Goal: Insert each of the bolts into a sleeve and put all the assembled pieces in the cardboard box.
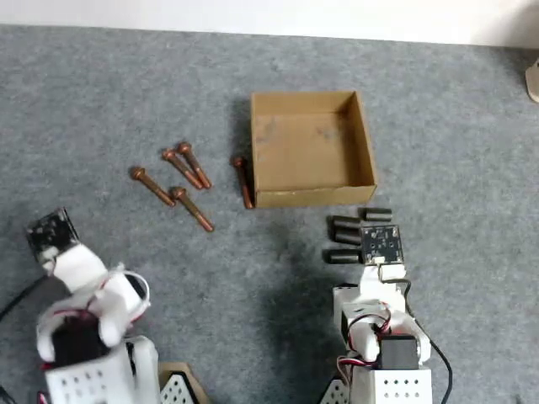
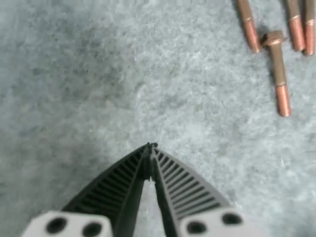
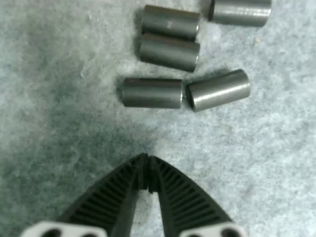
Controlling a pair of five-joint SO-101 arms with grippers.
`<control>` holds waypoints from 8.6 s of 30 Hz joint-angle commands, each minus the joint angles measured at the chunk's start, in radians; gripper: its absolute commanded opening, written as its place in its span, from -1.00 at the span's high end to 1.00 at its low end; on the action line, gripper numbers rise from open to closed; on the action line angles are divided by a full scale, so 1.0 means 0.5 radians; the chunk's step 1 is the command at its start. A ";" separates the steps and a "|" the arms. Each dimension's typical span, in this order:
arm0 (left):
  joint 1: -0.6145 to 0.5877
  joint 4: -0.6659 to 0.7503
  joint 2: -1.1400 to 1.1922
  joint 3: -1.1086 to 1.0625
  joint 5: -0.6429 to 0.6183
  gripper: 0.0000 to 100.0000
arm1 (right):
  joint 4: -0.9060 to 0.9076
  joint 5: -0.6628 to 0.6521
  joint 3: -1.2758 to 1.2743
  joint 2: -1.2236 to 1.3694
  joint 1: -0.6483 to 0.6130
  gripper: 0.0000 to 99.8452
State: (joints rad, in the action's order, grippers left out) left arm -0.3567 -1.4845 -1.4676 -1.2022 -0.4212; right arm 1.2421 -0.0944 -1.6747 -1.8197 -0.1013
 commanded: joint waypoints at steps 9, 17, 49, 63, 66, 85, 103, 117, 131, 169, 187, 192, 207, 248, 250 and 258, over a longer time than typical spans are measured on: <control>0.373 0.476 1.745 0.784 -0.160 0.99 | 0.005 0.015 -0.299 -0.026 0.014 0.99; 0.643 0.914 1.993 0.778 -0.872 0.99 | 0.002 0.015 -0.299 -0.026 0.014 0.99; 0.661 0.230 3.929 2.745 -1.154 0.83 | 0.002 0.015 -0.299 -0.026 0.014 0.99; 0.775 -0.279 3.939 3.187 -1.154 0.83 | 0.002 0.015 -0.299 -0.026 0.014 0.99; 0.787 -0.279 4.028 3.187 -1.157 0.83 | 0.002 0.015 -0.299 -0.026 0.014 0.99; 0.741 -0.276 4.258 3.402 -1.335 0.73 | -0.002 0.012 -0.299 -0.026 0.014 0.99; 0.628 0.021 4.543 3.297 -1.338 0.73 | -0.002 0.015 -0.299 -0.026 0.014 0.99; 0.637 0.012 4.546 3.294 -1.338 1.00 | -0.002 0.006 -0.299 -0.026 0.014 0.99; 0.563 -0.598 3.988 3.463 -1.270 0.99 | -0.002 0.015 -0.299 -0.026 0.020 0.99; 0.324 -0.110 2.248 1.367 0.132 0.99 | -0.404 -0.608 0.683 0.962 0.026 0.99; 0.318 0.018 2.257 1.247 0.132 0.99 | -0.284 -2.016 1.631 2.564 -0.029 0.77; 0.318 0.049 2.260 1.244 0.135 0.99 | -0.281 -2.387 1.662 2.573 -0.032 0.77; 0.315 0.144 2.248 1.171 0.135 0.99 | -0.213 -2.888 1.708 2.588 -0.198 0.76; 0.315 0.132 2.248 1.168 0.123 0.99 | -1.079 -2.418 1.339 3.414 -0.066 0.91; 0.315 0.132 2.248 1.168 0.123 0.99 | -1.162 -2.203 1.339 3.405 -0.124 0.99; 0.318 0.104 2.159 1.171 0.120 0.99 | -1.146 -1.633 1.324 3.027 -0.308 0.99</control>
State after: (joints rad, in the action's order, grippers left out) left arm -0.1864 -1.4216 -0.3107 -0.6222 -0.3613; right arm 0.6989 -1.0104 -1.0027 -0.2117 -0.1826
